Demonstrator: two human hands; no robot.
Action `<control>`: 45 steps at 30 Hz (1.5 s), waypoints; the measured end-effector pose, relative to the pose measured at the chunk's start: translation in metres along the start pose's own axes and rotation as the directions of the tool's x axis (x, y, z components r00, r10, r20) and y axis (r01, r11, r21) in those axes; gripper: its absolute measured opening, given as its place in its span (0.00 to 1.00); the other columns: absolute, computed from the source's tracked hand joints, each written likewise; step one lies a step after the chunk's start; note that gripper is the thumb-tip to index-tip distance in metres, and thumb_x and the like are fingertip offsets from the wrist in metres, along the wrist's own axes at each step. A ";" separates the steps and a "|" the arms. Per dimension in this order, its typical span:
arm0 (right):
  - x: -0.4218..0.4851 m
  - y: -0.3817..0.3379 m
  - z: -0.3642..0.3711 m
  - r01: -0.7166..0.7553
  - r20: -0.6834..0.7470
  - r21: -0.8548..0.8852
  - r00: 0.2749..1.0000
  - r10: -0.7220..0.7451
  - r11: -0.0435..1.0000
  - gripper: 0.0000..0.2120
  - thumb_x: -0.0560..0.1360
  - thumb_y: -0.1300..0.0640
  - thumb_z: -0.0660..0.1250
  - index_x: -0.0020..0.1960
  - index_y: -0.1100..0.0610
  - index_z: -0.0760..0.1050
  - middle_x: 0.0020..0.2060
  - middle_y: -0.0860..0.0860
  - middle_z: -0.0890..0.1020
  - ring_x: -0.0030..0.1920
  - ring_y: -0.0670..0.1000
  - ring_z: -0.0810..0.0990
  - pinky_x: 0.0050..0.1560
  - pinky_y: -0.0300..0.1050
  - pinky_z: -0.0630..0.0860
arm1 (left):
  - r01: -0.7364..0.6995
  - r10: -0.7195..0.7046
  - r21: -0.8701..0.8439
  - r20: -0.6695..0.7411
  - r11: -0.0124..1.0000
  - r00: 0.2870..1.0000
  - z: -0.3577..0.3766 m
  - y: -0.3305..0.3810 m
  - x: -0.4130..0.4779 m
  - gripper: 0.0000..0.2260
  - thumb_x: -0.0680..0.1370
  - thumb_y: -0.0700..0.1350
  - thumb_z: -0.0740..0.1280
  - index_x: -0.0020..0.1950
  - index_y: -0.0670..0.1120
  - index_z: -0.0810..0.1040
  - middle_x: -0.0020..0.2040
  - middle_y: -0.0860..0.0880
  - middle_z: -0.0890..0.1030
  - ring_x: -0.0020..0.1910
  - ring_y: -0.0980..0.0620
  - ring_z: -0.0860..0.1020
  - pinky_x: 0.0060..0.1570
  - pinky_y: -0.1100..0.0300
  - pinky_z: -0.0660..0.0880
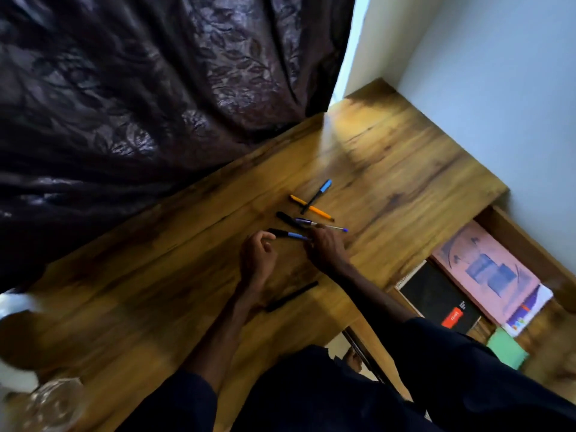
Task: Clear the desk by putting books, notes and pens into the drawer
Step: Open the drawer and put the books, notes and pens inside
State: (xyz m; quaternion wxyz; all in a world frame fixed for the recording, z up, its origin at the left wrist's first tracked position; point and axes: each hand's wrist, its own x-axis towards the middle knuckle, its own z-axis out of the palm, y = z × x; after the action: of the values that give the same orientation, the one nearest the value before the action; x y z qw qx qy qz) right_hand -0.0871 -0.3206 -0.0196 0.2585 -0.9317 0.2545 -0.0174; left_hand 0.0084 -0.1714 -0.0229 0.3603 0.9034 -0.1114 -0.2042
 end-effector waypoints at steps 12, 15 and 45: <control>0.028 -0.021 0.007 0.053 0.140 -0.225 0.990 -0.021 0.973 0.08 0.78 0.59 0.62 0.47 0.60 0.79 0.43 0.58 0.84 0.42 0.59 0.84 0.34 0.49 0.75 | 0.175 -0.171 -0.042 0.085 0.984 0.982 -0.003 -0.012 -0.015 0.10 0.80 0.39 0.65 0.59 0.48 0.81 0.57 0.52 0.81 0.48 0.58 0.77 0.33 0.71 0.68; 0.018 -0.020 0.008 0.031 0.095 -0.131 0.995 -0.019 0.991 0.07 0.78 0.56 0.66 0.44 0.57 0.80 0.39 0.52 0.83 0.37 0.53 0.82 0.29 0.43 0.70 | 0.228 -0.216 -0.125 0.105 0.966 0.971 -0.003 -0.008 -0.015 0.08 0.80 0.46 0.68 0.58 0.48 0.81 0.54 0.52 0.83 0.45 0.58 0.78 0.34 0.68 0.72; -0.107 0.035 -0.006 -0.221 0.214 0.425 0.967 0.140 0.878 0.07 0.77 0.53 0.71 0.51 0.56 0.81 0.42 0.53 0.84 0.41 0.50 0.82 0.43 0.52 0.81 | 0.102 -0.068 -0.384 0.102 0.918 0.992 -0.015 0.000 -0.071 0.12 0.80 0.56 0.68 0.46 0.51 0.86 0.42 0.53 0.87 0.40 0.57 0.84 0.33 0.63 0.78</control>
State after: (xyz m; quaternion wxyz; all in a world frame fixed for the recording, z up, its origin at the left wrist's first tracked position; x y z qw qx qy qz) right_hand -0.1970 -0.2974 -0.0213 0.4867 -0.8176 0.3059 0.0320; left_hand -0.0479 -0.1381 0.0074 0.5176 0.8084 -0.0449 -0.2765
